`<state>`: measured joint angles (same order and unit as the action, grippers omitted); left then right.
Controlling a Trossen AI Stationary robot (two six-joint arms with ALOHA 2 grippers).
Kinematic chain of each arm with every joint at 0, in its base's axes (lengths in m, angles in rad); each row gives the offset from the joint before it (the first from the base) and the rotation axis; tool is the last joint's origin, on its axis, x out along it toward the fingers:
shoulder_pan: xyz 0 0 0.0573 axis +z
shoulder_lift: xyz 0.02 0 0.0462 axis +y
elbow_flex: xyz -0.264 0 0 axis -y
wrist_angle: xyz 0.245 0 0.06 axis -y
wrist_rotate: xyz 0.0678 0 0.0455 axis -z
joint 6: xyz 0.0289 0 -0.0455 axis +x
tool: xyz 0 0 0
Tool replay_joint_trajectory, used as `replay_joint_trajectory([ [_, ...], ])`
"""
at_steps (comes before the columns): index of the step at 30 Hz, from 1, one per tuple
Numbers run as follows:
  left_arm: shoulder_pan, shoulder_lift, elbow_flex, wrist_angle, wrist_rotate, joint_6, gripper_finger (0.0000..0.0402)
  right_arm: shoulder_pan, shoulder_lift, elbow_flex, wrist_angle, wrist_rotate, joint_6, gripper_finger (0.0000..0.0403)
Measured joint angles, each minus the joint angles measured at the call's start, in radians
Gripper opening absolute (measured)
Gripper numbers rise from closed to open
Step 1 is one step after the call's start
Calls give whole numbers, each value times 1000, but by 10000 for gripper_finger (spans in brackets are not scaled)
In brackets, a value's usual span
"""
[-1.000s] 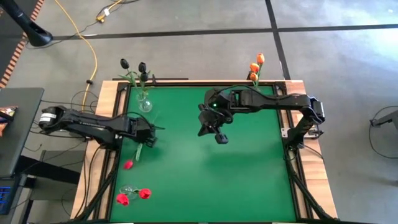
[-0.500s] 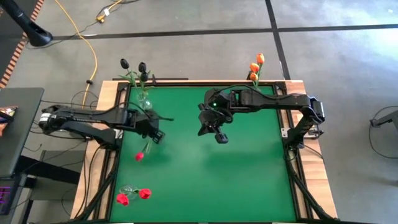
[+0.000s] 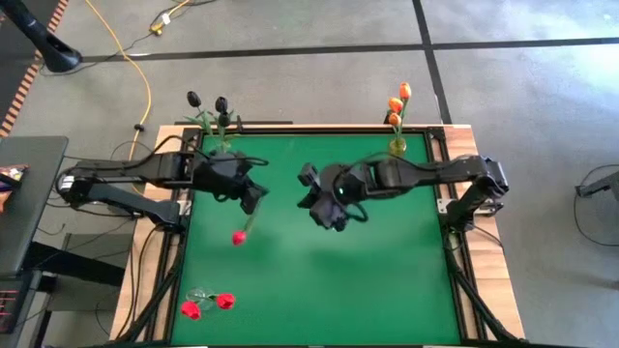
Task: Sort flowers into vase by color
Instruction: Put the left red flower into the bottom transparent vase
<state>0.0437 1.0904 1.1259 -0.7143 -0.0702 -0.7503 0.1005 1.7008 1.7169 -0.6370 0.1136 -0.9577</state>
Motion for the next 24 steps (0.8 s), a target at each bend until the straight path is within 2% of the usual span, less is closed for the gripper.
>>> replay_joint_trajectory([
  [4, 0, 0, 6, 91, 51, -19, 0, 58, 0, 6, 98, 276, -157, 28],
  [7, 0, 0, 6, 124, 90, -18, 0, 77, 0, 7, 131, 389, -267, 33],
  [11, 0, 0, 6, 130, 92, -41, 0, 77, 0, 7, 161, 518, -338, 42],
  [14, 0, 0, 6, 135, 92, -65, 0, 74, 0, 7, 155, 544, -395, 55],
  [17, 0, 0, 6, 166, 96, -98, 0, 73, 1, 6, 156, 507, -441, 77],
  [20, 0, 0, 6, 216, 138, -127, 0, 70, 1, 6, 164, 448, -463, 112],
  [24, 0, 0, 6, 272, 171, -142, 0, 68, 6, 6, 203, 450, -467, 161],
])
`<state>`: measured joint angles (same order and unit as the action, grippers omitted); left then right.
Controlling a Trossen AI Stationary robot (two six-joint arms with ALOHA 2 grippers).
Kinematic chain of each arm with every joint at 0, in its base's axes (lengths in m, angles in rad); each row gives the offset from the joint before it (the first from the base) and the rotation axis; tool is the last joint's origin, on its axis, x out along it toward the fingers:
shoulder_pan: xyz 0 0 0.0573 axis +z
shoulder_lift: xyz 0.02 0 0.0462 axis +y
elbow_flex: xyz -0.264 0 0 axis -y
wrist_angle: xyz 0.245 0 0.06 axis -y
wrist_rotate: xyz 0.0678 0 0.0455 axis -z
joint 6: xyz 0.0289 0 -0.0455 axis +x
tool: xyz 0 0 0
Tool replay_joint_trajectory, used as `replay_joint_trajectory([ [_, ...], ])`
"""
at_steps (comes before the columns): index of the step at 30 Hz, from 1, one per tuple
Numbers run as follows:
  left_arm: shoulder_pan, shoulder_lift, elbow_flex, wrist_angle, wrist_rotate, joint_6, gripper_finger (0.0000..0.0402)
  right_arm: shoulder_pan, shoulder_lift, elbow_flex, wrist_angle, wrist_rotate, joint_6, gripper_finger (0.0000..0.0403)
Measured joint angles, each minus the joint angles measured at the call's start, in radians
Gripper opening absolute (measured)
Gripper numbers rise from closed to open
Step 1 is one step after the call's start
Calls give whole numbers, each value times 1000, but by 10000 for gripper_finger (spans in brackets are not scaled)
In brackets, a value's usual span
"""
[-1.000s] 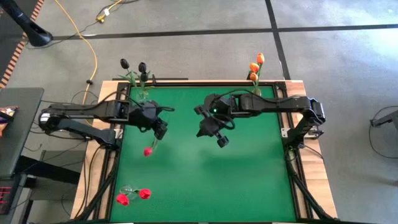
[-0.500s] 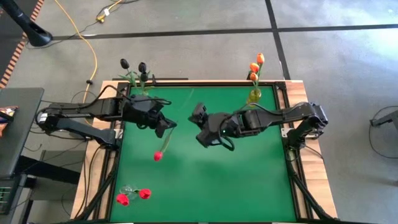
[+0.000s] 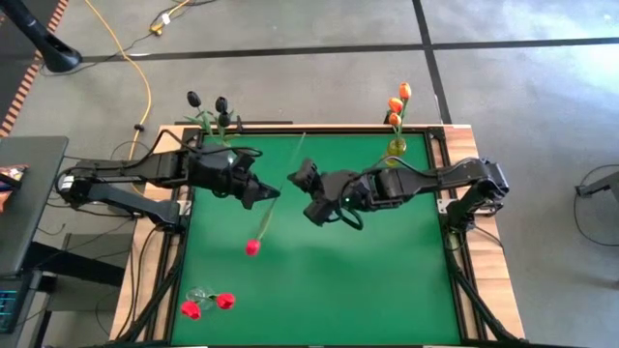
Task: Sort flowers into vase by color
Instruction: Put the left red flower into the bottom transparent vase
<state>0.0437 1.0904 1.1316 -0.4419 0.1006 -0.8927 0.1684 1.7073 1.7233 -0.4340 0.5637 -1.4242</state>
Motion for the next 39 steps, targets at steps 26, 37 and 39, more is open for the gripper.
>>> replay_joint_trajectory([
  [26, 0, 69, 1, 109, 133, -34, 0, -11, 0, 0, -13, 9, -119, 79],
  [37, 0, 68, 1, 114, 115, 96, 38, -13, 0, 0, -55, -46, 12, 27],
  [39, 2, 67, 1, 115, 105, 147, 57, -14, 0, 0, -89, -86, 71, 25],
])
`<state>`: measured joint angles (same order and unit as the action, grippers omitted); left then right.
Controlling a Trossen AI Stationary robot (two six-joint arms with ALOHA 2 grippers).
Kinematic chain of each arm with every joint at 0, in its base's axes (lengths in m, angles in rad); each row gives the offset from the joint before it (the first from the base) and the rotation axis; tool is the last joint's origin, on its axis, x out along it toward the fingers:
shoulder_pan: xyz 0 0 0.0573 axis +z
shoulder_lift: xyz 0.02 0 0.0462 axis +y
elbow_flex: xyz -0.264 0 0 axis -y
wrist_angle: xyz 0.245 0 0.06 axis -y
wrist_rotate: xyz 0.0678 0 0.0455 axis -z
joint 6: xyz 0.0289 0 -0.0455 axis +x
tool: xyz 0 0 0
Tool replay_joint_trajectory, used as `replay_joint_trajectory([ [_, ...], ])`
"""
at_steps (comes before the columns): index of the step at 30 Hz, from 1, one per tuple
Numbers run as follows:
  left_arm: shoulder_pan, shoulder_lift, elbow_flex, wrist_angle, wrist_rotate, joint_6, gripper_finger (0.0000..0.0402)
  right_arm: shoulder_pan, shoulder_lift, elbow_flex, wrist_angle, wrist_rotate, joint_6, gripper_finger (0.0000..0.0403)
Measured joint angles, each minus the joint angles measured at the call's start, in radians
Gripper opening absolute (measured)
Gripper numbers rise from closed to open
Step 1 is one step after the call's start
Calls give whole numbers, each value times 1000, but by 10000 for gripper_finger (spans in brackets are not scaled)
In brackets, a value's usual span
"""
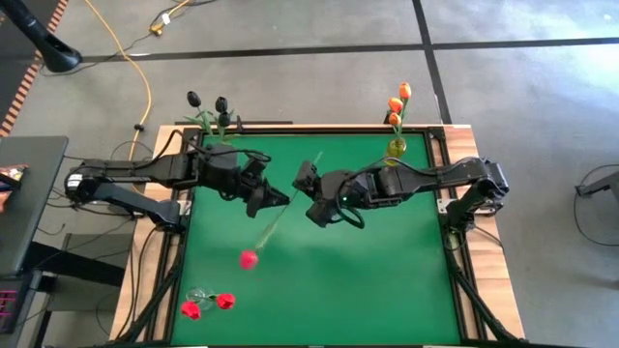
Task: Sort flowers into vase by color
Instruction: Put the left red flower into the bottom transparent vase
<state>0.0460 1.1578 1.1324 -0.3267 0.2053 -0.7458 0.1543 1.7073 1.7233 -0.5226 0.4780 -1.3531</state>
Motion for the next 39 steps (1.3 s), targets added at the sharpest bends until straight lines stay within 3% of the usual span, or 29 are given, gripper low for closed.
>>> replay_joint_trajectory([
  [7, 46, -42, 0, -4, -24, 108, 116, -22, 0, 0, -173, -169, 230, 24],
  [10, 61, -83, 0, -3, -57, 215, 135, -43, 0, 0, -227, -299, 337, 24],
  [19, 41, -223, 0, 0, -284, 671, 160, -155, -71, 0, -215, -821, 607, 24],
  [24, 39, -247, 0, 1, -327, 780, 161, -225, -125, 0, -102, -1148, 624, 24],
  [28, 39, -230, 0, 14, -314, 816, 161, -279, -143, 0, 106, -1415, 735, 24],
  [33, 32, -178, -1, 171, -208, 844, 161, -297, -113, 0, 366, -1422, 957, 24],
  [39, 10, -147, -1, 371, -191, 895, 161, -284, -65, 0, 516, -1349, 1148, 29],
])
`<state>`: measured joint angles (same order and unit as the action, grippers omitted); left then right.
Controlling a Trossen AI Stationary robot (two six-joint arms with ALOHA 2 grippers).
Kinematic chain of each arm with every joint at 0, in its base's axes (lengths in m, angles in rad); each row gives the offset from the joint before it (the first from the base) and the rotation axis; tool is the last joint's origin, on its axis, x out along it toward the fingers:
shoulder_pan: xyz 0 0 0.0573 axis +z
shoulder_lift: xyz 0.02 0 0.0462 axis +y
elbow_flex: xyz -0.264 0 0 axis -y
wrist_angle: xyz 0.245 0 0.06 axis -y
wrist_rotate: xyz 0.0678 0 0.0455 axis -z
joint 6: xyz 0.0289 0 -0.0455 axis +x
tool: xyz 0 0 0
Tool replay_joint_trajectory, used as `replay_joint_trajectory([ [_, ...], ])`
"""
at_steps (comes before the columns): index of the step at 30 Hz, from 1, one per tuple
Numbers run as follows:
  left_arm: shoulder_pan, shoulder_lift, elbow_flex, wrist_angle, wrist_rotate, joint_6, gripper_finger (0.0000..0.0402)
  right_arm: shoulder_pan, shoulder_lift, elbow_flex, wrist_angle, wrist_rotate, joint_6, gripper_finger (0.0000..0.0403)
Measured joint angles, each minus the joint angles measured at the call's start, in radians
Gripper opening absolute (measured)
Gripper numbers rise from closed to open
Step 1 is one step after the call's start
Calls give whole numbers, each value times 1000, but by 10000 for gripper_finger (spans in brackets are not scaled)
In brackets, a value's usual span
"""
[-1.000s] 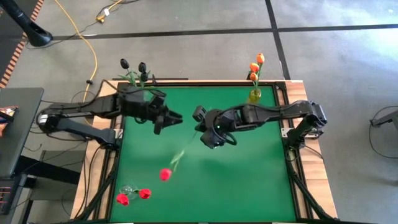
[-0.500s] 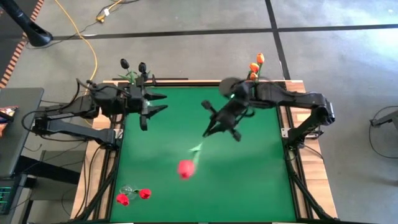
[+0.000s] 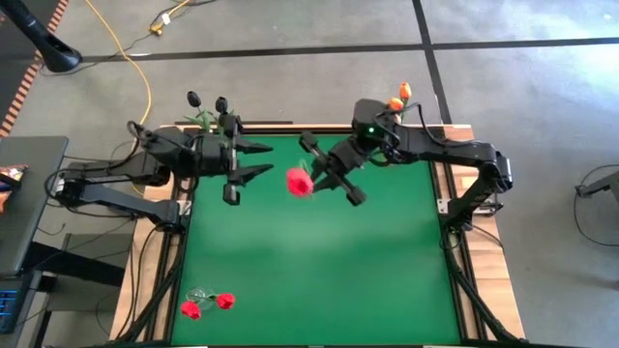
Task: Sort flowers into vase by color
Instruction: Put the left red flower into the bottom transparent vase
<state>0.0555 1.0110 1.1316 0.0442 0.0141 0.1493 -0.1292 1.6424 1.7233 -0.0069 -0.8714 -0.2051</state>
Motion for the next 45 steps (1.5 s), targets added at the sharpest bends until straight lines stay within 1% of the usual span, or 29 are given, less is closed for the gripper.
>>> replay_joint_trajectory([
  [3, -11, 6, 0, 54, 58, -1, 161, 3, 2, 0, 4, 72, 47, 31],
  [5, -21, 6, 0, 81, 73, 1, 161, 4, 2, 0, -2, 100, 53, 30],
  [8, -35, 5, 0, 87, 54, 32, 161, 4, 2, 0, -4, 137, 98, 25],
  [11, -47, 22, 0, 123, 33, 56, 161, 4, 2, 0, -13, 224, 152, 27],
  [14, -57, 53, 0, 178, 48, 48, 161, 9, 11, 0, -42, 319, 152, 32],
  [15, -58, 67, 0, 198, 53, 42, 161, 10, 14, 0, -42, 332, 151, 33],
  [19, -59, 104, 0, 233, 56, 24, 161, 8, 17, -1, -60, 334, 146, 27],
  [22, -59, 105, 0, 257, 55, 11, 160, 8, 13, 0, -99, 354, 128, 26],
  [27, -59, 102, 0, 268, 55, -15, 160, 9, 17, 0, -140, 377, 126, 36],
  [32, -59, 105, 0, 278, 52, -48, 159, 9, 15, 0, -149, 402, 125, 28],
  [35, -59, 108, 0, 273, 52, -51, 145, 9, 15, 0, -142, 403, 126, 27],
  [38, -59, 107, 0, 276, 51, -64, 121, 9, 15, 0, -139, 403, 126, 37],
  [41, -59, 108, 0, 262, 33, -64, 91, 9, 15, 0, -143, 403, 125, 43],
  [45, -59, 108, 0, 260, 24, -60, 36, 10, 15, 0, -142, 402, 123, 41],
])
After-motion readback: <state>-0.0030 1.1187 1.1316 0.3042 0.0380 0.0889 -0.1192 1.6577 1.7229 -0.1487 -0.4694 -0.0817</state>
